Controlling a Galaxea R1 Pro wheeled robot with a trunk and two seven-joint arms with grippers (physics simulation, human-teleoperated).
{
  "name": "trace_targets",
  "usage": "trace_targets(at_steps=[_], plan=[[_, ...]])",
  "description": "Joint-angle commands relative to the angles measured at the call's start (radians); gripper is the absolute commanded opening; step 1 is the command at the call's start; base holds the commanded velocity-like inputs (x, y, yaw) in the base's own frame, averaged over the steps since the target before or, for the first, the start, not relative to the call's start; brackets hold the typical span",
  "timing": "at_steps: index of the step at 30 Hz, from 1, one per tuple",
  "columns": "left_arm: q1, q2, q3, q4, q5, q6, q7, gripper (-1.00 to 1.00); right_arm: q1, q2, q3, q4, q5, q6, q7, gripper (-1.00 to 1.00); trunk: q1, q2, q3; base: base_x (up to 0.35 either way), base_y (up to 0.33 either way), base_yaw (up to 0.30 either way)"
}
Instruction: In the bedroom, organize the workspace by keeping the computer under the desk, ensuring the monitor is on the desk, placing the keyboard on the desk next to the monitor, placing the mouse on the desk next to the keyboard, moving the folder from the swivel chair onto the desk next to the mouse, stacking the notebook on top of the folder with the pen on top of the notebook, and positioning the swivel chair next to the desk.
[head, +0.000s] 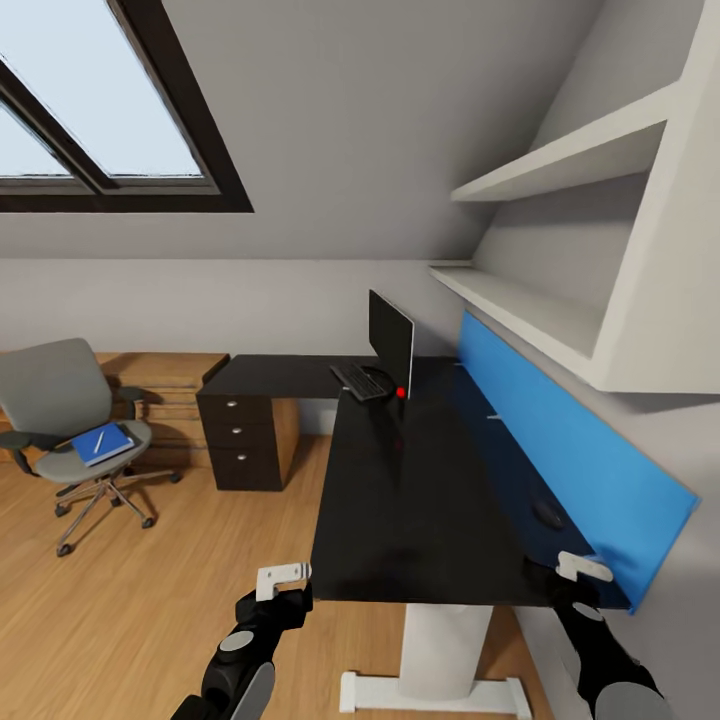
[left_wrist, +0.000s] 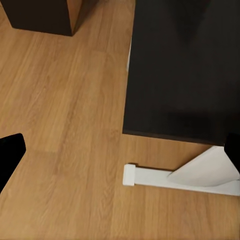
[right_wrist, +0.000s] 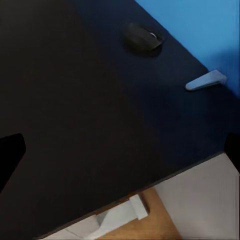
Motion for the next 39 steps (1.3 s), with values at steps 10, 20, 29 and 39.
trace_targets(at_steps=[10, 20, 29, 39], plan=[[-0.001, -0.001, -0.006, -0.001, 0.010, 0.002, 0.011, 1.00, -0.108, -0.065, -0.004, 0.244, 0.011, -0.117, -0.023, 1.00, 0.001, -0.002, -0.002, 0.202, 0.000, 0.000], [-0.001, 0.000, -0.024, -0.001, 0.009, 0.002, 0.012, 1.00, -0.115, -0.070, -0.003, 0.283, 0.016, -0.138, -0.025, 1.00, 0.001, -0.002, -0.002, 0.201, -0.001, 0.000], [-0.001, 0.000, -0.026, -0.001, 0.008, 0.002, 0.011, 1.00, -0.138, -0.122, -0.003, 0.272, 0.009, 0.081, -0.032, 1.00, 0.001, -0.002, -0.002, 0.220, -0.097, 0.000], [-0.001, -0.002, -0.026, -0.017, 0.011, 0.005, 0.007, 1.00, -0.140, -0.132, -0.003, 0.267, 0.008, 0.087, -0.033, 1.00, 0.001, -0.002, -0.002, 0.075, -0.053, 0.000]])
